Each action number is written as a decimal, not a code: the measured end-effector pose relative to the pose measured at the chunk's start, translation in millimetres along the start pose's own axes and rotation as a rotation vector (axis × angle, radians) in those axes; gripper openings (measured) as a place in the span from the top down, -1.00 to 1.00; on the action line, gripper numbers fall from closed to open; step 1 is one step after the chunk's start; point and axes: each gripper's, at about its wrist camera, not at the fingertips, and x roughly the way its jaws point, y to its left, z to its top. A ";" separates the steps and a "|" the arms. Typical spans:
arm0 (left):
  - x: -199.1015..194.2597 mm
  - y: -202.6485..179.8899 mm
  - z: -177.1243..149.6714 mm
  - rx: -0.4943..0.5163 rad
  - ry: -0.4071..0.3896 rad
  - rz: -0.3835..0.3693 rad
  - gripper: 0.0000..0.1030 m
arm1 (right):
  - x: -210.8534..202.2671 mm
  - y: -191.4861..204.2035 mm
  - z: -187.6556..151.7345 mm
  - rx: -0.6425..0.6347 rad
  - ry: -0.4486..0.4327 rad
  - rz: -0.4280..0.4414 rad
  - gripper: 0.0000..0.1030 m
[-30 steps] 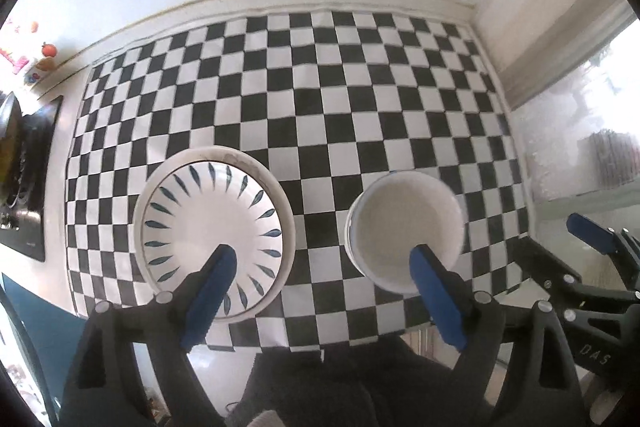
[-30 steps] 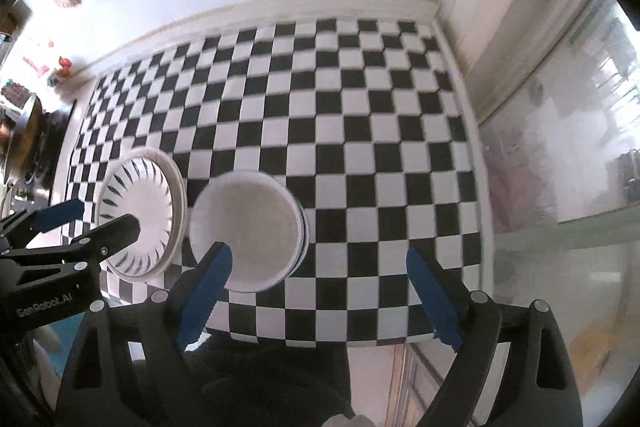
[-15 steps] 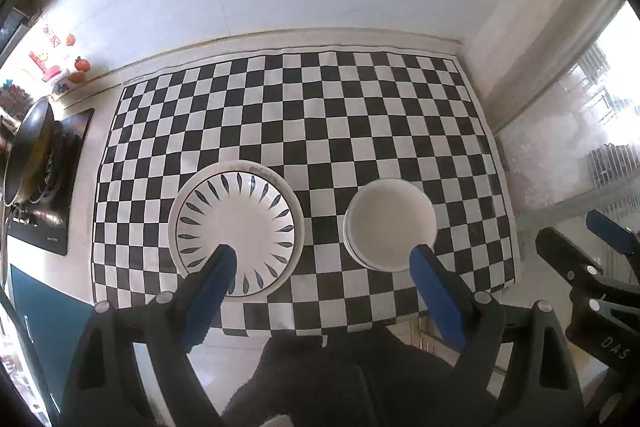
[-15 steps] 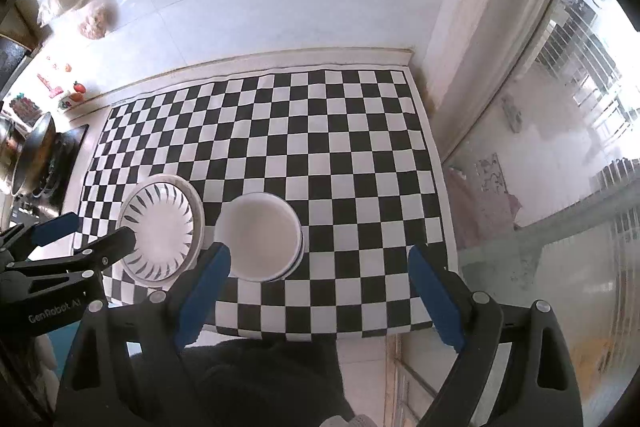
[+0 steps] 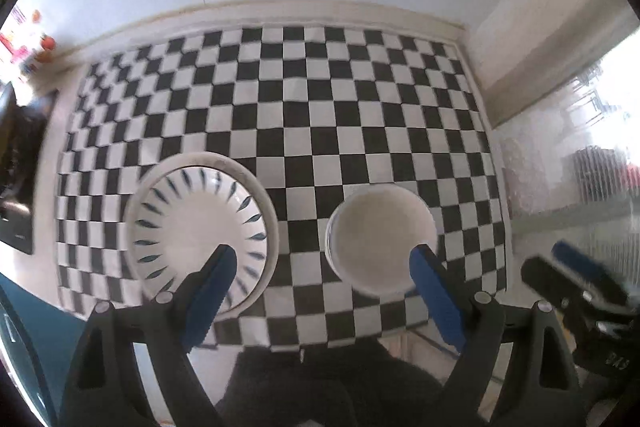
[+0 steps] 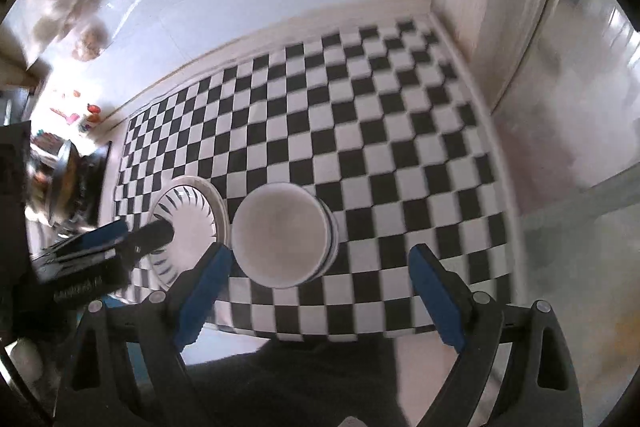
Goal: Organize plates and bowls
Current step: 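Grasp the rim of the three-bowl stack with both tools, then lift the bowl stack with both tools and carry it over the plate stack, then lower the bowl stack onto the leaf-pattern plate stack and open both tools, then withdraw both tools upward away from the stacked dishes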
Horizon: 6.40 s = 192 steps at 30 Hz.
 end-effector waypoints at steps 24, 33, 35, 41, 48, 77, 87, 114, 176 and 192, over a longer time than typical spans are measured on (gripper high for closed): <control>179.5 -3.1 33.6 -0.034 0.438 -0.261 0.20 | 177.8 -52.2 10.3 0.187 0.286 0.194 -0.80; 191.2 4.4 32.7 -0.051 0.449 -0.309 0.20 | 216.2 -50.0 8.0 0.212 0.377 0.253 -0.07; 190.8 4.0 32.2 -0.051 0.443 -0.310 0.21 | 216.2 -50.3 6.0 0.216 0.362 0.258 -0.08; 183.6 2.4 29.5 -0.025 0.417 -0.281 0.25 | 213.9 -51.0 4.7 0.210 0.351 0.268 0.02; 181.3 4.8 24.4 -0.038 0.415 -0.287 0.26 | 201.7 -52.4 8.5 0.178 0.340 0.255 0.09; 88.3 67.3 34.9 -0.061 0.260 -0.270 0.26 | 165.9 59.7 33.0 0.011 0.276 0.316 0.10; 70.8 135.9 11.8 -0.165 0.224 -0.237 0.26 | 191.5 133.0 15.0 -0.095 0.333 0.324 0.11; 102.5 215.0 -4.2 -0.262 0.203 -0.211 0.26 | 246.5 200.5 -1.4 -0.162 0.352 0.240 0.18; -167.5 140.5 -175.8 -0.073 -0.478 0.182 -0.93 | -91.8 227.8 -198.7 -0.324 -0.435 -0.098 -1.00; -234.0 146.1 -258.2 -0.067 -0.546 0.204 -0.98 | -183.7 261.8 -294.6 -0.318 -0.568 -0.150 -1.00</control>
